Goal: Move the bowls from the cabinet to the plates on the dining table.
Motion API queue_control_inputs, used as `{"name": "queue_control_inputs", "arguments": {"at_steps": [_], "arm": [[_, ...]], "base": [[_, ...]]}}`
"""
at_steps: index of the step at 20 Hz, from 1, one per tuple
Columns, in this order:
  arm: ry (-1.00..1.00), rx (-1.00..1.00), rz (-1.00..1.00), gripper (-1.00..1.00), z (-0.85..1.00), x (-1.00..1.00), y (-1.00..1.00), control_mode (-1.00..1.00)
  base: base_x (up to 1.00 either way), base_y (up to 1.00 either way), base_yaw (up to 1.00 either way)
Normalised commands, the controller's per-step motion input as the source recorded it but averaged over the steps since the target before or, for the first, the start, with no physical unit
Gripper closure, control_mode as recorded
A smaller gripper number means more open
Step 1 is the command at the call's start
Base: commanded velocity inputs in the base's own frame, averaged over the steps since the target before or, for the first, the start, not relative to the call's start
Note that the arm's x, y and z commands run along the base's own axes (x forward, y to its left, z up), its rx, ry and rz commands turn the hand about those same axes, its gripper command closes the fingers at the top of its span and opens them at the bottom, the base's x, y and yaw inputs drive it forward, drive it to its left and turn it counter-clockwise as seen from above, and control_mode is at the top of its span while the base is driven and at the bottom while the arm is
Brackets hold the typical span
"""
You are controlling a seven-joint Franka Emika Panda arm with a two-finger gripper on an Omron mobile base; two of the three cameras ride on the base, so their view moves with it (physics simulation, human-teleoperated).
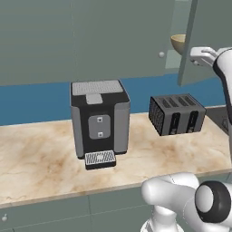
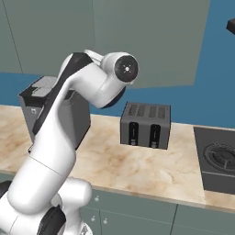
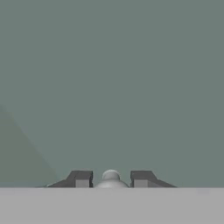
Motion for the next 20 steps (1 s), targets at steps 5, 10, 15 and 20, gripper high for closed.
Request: {"name": "queue_control_inputs", "arguments": {"at_steps": [5, 10, 15, 20], "arm": [[0.0, -0.05, 0.06, 1.0, 0.23, -0.42, -0.38, -1.0], [0.0, -0.05, 0.06, 1.0, 0.23, -0.42, -0.37, -1.0], [0.0, -0.04, 0.04, 1.0, 0.23, -0.43, -0.37, -1.0], [0.0, -0.04, 0.04, 1.0, 0.22, -0.44, -0.35, -1.0]], "base": [[0.0, 0.0, 0.0], [0.0, 0.0, 0.0], [0.0, 0.0, 0.0], [0.0, 0.0, 0.0]]}}
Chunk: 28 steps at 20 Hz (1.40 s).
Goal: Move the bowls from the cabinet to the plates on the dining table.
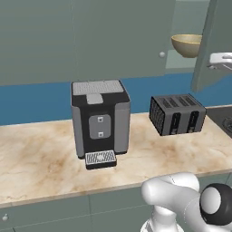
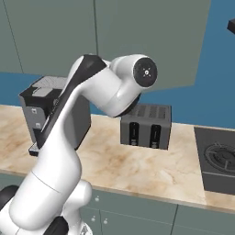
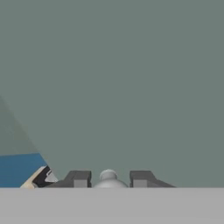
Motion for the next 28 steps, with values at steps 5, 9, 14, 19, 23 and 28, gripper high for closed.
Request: {"name": "queue_control_inputs", "arguments": {"at_steps": [5, 9, 14, 19, 23, 28], "arm": [[0.0, -0.04, 0.04, 1.0, 0.21, -0.44, -0.36, -1.0], [0.0, -0.04, 0.04, 1.0, 0.18, -0.43, -0.34, -1.0], [0.0, -0.03, 0.04, 1.0, 0.17, -0.41, -0.35, -1.0], [0.0, -0.03, 0.04, 1.0, 0.13, -0.35, -0.34, -1.0], [0.0, -0.03, 0.04, 1.0, 0.12, -0.31, -0.34, -1.0], [0.0, -0.02, 0.04, 1.0, 0.08, -0.27, -0.32, -1.0]], "base": [[0.0, 0.0, 0.0], [0.0, 0.0, 0.0], [0.0, 0.0, 0.0], [0.0, 0.0, 0.0], [0.0, 0.0, 0.0], [0.0, 0.0, 0.0]]}}
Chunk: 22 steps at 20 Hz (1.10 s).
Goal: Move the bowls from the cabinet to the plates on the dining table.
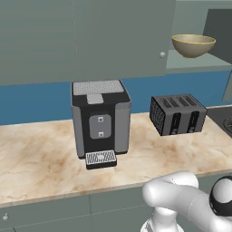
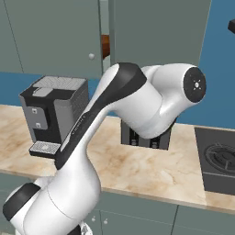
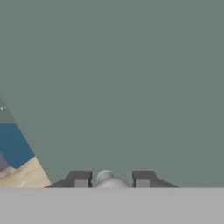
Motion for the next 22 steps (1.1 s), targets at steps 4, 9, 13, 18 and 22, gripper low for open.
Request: {"name": "queue_control_inputs", "arguments": {"at_steps": [4, 9, 13, 18, 22], "arm": [[0.0, 0.0, 0.02, 1.0, 0.06, -0.22, -0.23, -1.0], [0.0, 0.0, 0.03, 1.0, 0.06, -0.2, -0.21, -1.0], [0.0, 0.0, 0.03, 1.0, 0.03, -0.12, -0.18, -1.0], [0.02, 0.0, 0.02, 1.0, -0.02, 0.0, -0.02, -1.0], [0.01, 0.0, 0.0, -1.0, 0.0, 0.0, 0.0, -1.0]], "base": [[0.0, 0.0, 0.0], [0.0, 0.0, 0.0], [0.0, 0.0, 0.0], [0.0, 0.0, 0.0], [0.0, 0.0, 0.0]]}}
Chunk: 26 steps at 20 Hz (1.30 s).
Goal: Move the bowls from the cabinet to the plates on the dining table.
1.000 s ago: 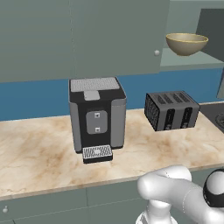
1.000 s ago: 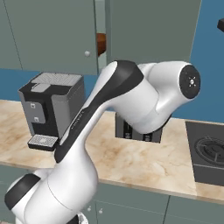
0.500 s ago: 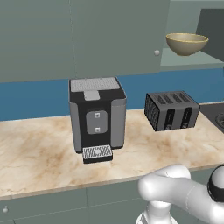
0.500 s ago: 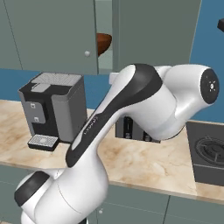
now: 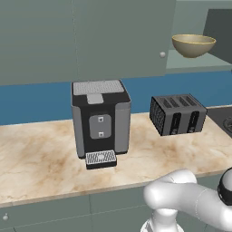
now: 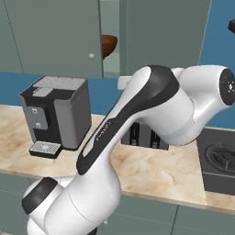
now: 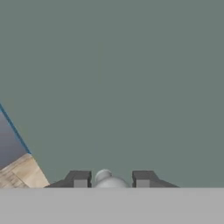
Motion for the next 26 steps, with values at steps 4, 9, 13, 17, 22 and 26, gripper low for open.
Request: {"name": "queue_control_inputs", "arguments": {"at_steps": [4, 9, 13, 17, 22, 26], "arm": [[0.0, 0.0, 0.0, -1.0, 0.0, -0.04, 0.0, -1.0], [-0.04, 0.0, 0.0, -1.0, 0.0, -0.12, 0.0, -1.0], [-0.12, -0.02, -0.03, -1.0, 0.02, -0.24, 0.0, -1.0], [-0.12, -0.05, -0.05, -1.0, 0.17, -0.28, 0.2, -1.0], [-0.04, -0.09, -0.09, -1.0, 0.18, -0.21, 0.43, -1.0], [0.0, -0.11, -0.16, -1.0, 0.11, -0.08, 0.55, -1.0]], "base": [[0.0, 0.0, 0.0], [0.0, 0.0, 0.0], [0.0, 0.0, 0.0], [0.0, 0.0, 0.0], [0.0, 0.0, 0.0], [0.0, 0.0, 0.0]]}}
